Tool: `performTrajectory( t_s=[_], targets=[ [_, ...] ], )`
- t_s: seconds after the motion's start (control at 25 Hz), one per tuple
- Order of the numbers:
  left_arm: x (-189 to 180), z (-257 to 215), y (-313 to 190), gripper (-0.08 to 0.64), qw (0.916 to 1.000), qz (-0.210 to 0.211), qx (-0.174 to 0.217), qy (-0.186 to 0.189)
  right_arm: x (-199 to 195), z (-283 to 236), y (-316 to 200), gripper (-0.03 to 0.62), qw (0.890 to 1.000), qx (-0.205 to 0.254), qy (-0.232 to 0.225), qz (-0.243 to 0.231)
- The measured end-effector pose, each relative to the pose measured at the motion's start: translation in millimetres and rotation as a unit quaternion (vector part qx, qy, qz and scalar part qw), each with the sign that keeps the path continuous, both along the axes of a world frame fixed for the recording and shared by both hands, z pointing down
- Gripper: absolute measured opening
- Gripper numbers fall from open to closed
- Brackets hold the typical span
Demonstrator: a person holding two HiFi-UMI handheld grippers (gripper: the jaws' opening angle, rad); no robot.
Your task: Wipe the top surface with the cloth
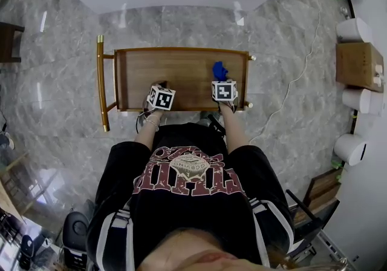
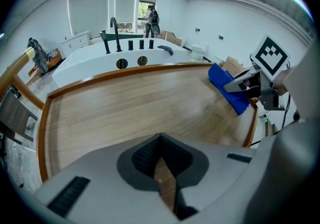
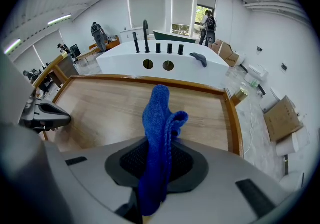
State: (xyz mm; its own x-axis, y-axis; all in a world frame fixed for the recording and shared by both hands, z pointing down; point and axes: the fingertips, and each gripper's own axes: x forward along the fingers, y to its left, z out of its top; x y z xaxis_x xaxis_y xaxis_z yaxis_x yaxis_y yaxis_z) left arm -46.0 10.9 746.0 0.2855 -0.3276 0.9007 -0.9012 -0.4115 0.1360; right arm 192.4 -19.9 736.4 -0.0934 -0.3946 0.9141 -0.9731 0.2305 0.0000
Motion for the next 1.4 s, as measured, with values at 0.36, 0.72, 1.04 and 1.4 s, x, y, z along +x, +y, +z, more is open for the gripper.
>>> performTrajectory(
  t_s=[0.36,0.72,1.04,1.4],
  targets=[
    [-1,-1,-2,0.048,1.0000,0.002,0.004,0.005,-28,-3,-2,0.087,1.000,-0.003,-0.004,-0.030],
    [0,-1,0,0.049,0.9995,0.019,0.024,0.002,-66,2,0,0.087,0.997,-0.008,-0.027,-0.066],
    [3,-6,19,0.048,0.9993,0.029,0.015,0.017,-77,0,-1,0.087,0.996,-0.006,-0.033,-0.078],
    [-6,-4,29,0.048,0.9998,0.005,-0.005,0.021,-92,1,-2,0.087,0.995,-0.005,-0.044,-0.092]
  ],
)
